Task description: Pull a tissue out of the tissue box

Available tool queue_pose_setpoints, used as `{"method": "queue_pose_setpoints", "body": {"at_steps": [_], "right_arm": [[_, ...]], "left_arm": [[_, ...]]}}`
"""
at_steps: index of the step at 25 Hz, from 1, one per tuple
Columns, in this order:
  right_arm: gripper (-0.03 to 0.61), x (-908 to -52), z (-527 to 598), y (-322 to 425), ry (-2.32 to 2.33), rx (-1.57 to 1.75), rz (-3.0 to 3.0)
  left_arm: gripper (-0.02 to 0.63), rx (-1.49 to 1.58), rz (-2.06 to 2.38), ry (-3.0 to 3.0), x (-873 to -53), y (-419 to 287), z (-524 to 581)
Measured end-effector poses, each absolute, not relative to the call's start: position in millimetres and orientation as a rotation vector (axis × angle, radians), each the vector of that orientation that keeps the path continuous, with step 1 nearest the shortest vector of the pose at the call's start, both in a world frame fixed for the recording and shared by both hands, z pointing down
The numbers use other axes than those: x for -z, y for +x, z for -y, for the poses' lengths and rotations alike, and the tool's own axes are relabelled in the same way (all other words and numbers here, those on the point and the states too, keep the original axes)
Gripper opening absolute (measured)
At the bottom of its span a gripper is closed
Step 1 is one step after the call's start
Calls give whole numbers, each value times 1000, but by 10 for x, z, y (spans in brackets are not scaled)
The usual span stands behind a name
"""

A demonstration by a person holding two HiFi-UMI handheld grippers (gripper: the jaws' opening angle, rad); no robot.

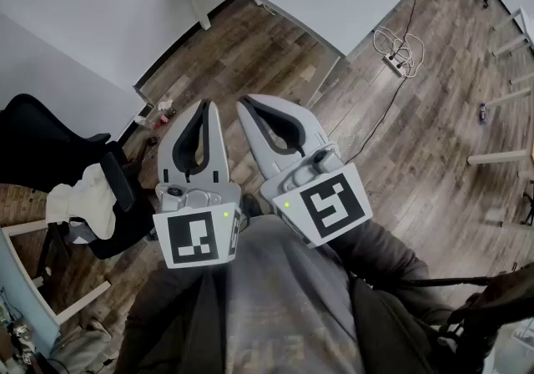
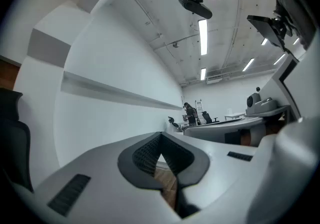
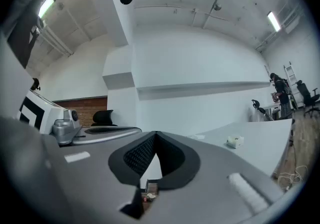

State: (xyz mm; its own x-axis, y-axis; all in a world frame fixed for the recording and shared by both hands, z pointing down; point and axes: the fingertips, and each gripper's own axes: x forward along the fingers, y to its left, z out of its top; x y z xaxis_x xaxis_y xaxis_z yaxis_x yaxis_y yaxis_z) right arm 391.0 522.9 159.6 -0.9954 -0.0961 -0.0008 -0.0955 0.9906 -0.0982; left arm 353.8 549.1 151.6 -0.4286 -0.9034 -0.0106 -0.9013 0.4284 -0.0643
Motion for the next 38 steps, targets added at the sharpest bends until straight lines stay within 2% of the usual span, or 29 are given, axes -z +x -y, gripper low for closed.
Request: {"method": "queue_pose_setpoints", "body": {"at_steps": [22,29,38], "right_arm": [[2,-1728,-4867,3628,-25,224,-3111],[2,-1868,-4413,3020,-91,213,-3135],[2,-1938,-3674,1720,-280,196,-3156]], "left_arm": [[-2,93,-2758,-1501,-1752,3170,-5247],[0,51,-2772,-1538,-1891,2496,-4826],[-2,70,-2630,-1781,-2015,1306,-3977]]}}
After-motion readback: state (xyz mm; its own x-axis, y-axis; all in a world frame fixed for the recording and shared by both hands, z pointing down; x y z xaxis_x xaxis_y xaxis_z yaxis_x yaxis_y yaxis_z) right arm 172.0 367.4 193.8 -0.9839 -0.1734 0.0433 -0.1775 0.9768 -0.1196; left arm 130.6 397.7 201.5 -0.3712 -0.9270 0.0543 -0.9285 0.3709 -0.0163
